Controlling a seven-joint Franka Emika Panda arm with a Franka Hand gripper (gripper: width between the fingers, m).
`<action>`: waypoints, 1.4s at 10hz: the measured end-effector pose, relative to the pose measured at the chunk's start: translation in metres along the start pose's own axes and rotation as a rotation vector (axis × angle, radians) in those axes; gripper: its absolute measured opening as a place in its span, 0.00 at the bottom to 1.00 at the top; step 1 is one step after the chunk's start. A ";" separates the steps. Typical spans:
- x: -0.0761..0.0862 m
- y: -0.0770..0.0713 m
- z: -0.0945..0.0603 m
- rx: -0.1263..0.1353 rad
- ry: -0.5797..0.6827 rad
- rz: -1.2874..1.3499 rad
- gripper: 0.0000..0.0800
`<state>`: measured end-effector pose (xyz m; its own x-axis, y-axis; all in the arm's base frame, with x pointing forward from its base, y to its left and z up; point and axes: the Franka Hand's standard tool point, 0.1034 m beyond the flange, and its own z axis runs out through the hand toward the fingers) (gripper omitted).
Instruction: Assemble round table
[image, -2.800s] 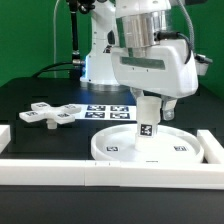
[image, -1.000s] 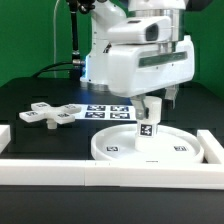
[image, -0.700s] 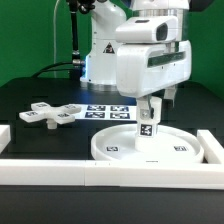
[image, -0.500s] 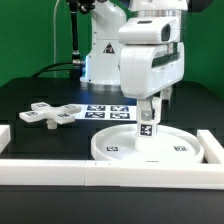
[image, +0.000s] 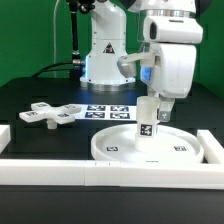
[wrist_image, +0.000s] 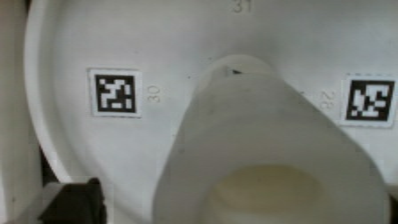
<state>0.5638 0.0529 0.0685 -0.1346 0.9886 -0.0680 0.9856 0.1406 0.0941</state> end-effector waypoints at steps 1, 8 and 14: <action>-0.002 -0.001 0.001 0.001 -0.008 -0.079 0.81; -0.014 -0.002 0.003 0.008 -0.034 -0.406 0.81; -0.015 -0.003 0.003 0.009 -0.034 -0.400 0.51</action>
Offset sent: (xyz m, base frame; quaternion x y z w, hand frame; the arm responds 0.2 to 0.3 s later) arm -0.0004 -0.0025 -0.0009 -0.0012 -0.0041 -0.2017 0.9794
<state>0.5636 0.0373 0.0661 -0.5047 0.8534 -0.1305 0.8569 0.5136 0.0449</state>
